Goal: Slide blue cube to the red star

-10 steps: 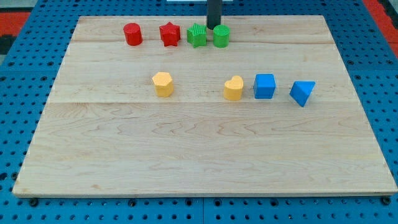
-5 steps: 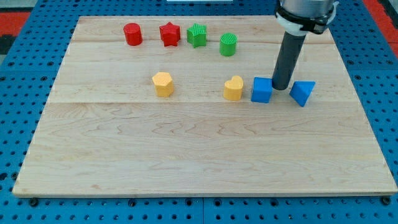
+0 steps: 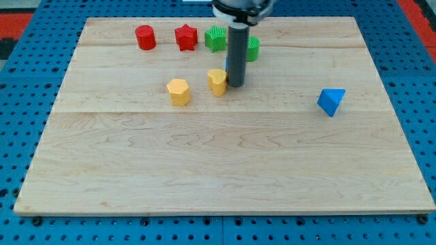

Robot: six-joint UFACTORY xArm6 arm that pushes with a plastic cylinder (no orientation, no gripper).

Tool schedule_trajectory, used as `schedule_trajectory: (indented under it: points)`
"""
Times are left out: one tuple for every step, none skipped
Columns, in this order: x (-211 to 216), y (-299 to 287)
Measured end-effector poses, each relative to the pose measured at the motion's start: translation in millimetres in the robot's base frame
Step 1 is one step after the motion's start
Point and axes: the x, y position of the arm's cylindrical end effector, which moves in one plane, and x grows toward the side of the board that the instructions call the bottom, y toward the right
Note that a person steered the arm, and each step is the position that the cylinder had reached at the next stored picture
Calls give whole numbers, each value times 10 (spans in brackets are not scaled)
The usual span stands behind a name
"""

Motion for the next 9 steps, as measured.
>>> schedule_trajectory:
  points:
    - [-16, 362]
    - [-258, 370]
    - [-318, -441]
    - [-350, -894]
    - [-234, -787]
    - [-242, -738]
    - [-245, -738]
    - [-279, -776]
    - [-312, -779]
